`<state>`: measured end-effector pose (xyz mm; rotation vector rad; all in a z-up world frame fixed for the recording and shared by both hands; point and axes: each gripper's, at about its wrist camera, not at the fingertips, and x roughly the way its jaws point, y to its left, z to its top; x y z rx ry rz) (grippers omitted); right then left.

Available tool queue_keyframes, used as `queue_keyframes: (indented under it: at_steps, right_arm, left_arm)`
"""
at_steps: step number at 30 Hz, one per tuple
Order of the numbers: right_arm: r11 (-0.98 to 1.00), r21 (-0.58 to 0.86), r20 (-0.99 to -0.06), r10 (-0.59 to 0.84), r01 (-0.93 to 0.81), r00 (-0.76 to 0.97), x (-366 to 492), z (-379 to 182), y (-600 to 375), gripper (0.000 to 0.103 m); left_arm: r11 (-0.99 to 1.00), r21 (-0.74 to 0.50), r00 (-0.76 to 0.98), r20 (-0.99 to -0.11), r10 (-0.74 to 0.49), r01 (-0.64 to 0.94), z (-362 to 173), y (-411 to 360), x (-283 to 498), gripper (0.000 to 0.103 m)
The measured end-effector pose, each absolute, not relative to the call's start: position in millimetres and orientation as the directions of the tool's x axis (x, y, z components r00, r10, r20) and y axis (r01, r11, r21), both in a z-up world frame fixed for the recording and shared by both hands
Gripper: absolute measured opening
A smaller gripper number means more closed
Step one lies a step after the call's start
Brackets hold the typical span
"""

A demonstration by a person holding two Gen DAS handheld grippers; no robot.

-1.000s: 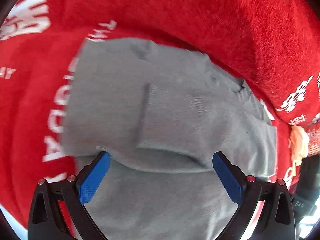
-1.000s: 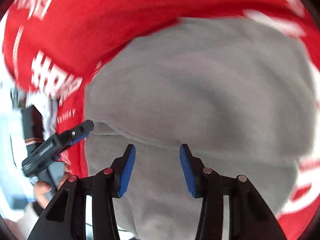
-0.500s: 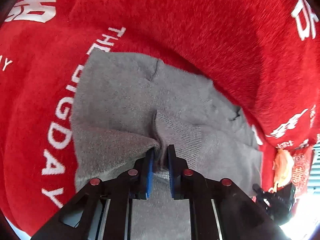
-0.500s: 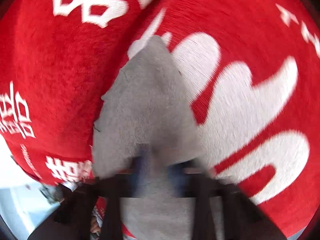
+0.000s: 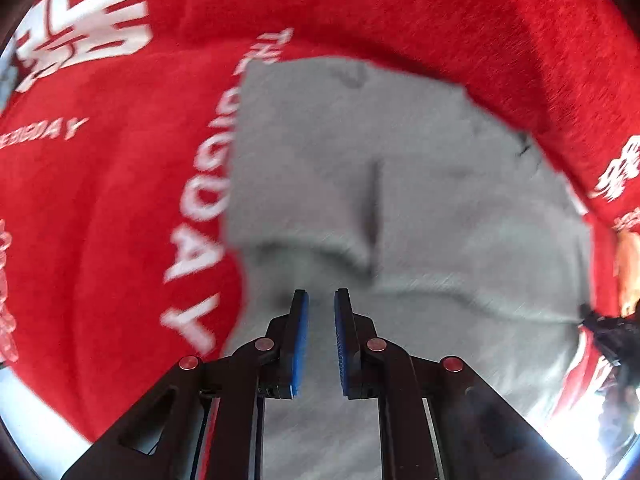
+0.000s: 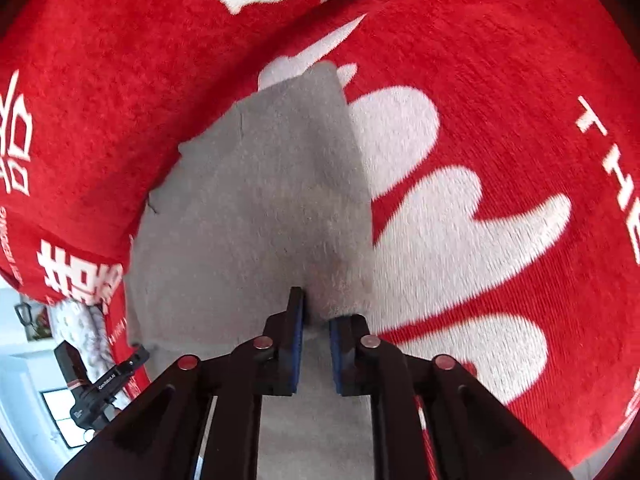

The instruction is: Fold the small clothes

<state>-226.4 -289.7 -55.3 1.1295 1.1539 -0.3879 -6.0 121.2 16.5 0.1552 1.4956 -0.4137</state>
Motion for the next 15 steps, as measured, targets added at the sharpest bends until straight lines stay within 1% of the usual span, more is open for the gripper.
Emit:
queue_keyframes:
  at_steps: [2, 4, 9, 13, 15]
  right_arm:
    - [0.457, 0.508, -0.860, 0.303, 0.730, 0.410, -225, -48, -279, 0.027]
    - [0.486, 0.533, -0.846, 0.335, 0.692, 0.415, -224, -38, -267, 0.029]
    - [0.553, 0.601, -0.799, 0.427, 0.577, 0.423, -195, -24, -222, 0.030]
    - [0.589, 0.638, -0.770, 0.467, 0.497, 0.435, -146, -23, -182, 0.030]
    - [0.590, 0.651, -0.758, 0.480, 0.477, 0.441, -125, -26, -168, 0.030]
  left_arm:
    - [0.934, -0.139, 0.030, -0.987, -0.158, 0.330, 22, 138, -5, 0.015]
    - [0.942, -0.124, 0.064, -0.986, -0.151, 0.311, 30, 147, 1, 0.015]
    - [0.945, -0.129, 0.140, -0.974, -0.177, 0.302, 45, 146, 29, 0.015]
    - [0.923, -0.139, 0.185, -0.959, -0.217, 0.358, 54, 124, 40, 0.015]
    - [0.905, -0.128, 0.177, -0.960, -0.216, 0.407, 47, 109, 41, 0.015]
